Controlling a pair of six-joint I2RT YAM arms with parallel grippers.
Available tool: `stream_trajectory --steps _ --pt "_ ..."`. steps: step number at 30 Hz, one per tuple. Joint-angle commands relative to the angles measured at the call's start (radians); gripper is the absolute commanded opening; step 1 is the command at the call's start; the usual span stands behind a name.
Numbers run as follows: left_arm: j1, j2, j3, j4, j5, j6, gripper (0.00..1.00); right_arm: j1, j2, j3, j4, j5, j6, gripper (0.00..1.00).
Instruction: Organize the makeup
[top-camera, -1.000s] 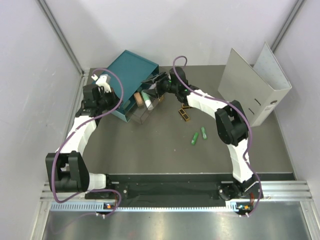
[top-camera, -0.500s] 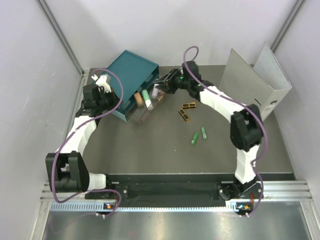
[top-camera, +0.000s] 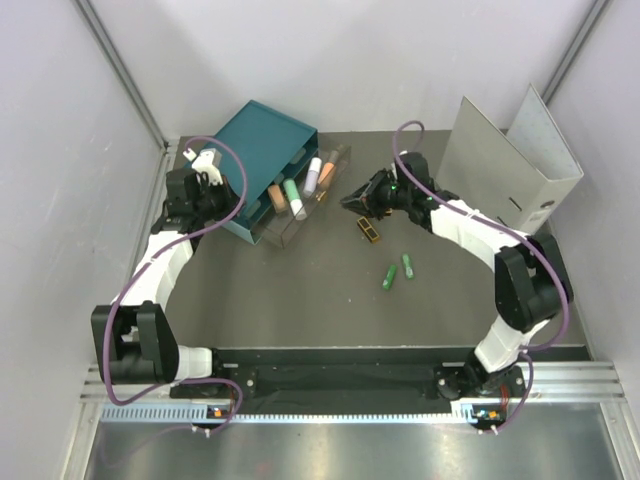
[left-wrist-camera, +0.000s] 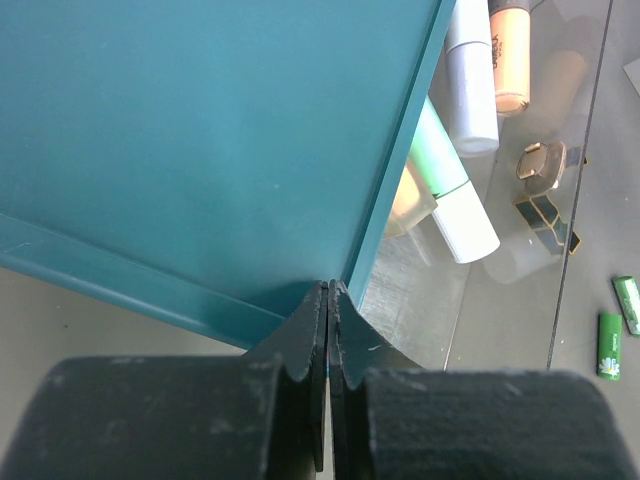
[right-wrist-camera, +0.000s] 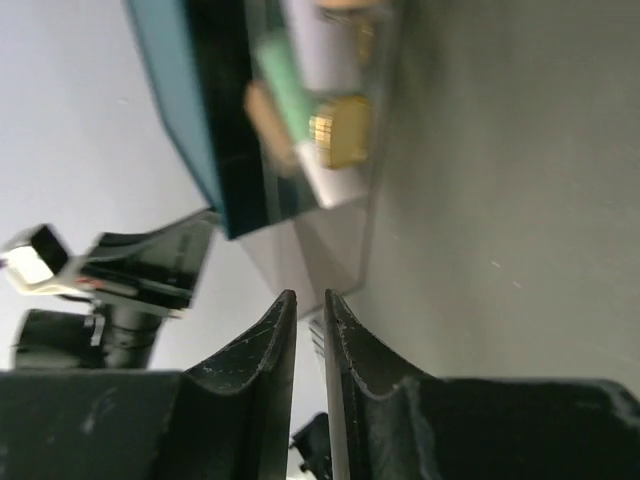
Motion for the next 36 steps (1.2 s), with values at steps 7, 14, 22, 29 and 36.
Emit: stream_trajectory --steps 7,14,22,29,36 --pt "-0.014 0.047 -0.056 -0.288 0.022 0.026 0.00 0.002 0.063 0.006 0.036 -0.038 -0.051 0.17" --pt "-0.014 0.039 -0.052 -0.294 0.014 0.029 0.00 0.025 0.179 0.066 0.060 -0.040 -0.056 0.16" --pt "-0.012 0.041 -0.047 -0.301 0.014 0.028 0.00 0.054 0.290 0.199 0.048 -0.044 -0.046 0.16" --pt "-0.014 0.041 -0.046 -0.302 0.013 0.021 0.00 0.071 0.387 0.328 0.010 -0.050 -0.042 0.16" --pt "-0.014 0.036 -0.046 -0.307 0.013 0.024 0.00 0.082 0.468 0.454 -0.010 -0.055 -0.025 0.16"
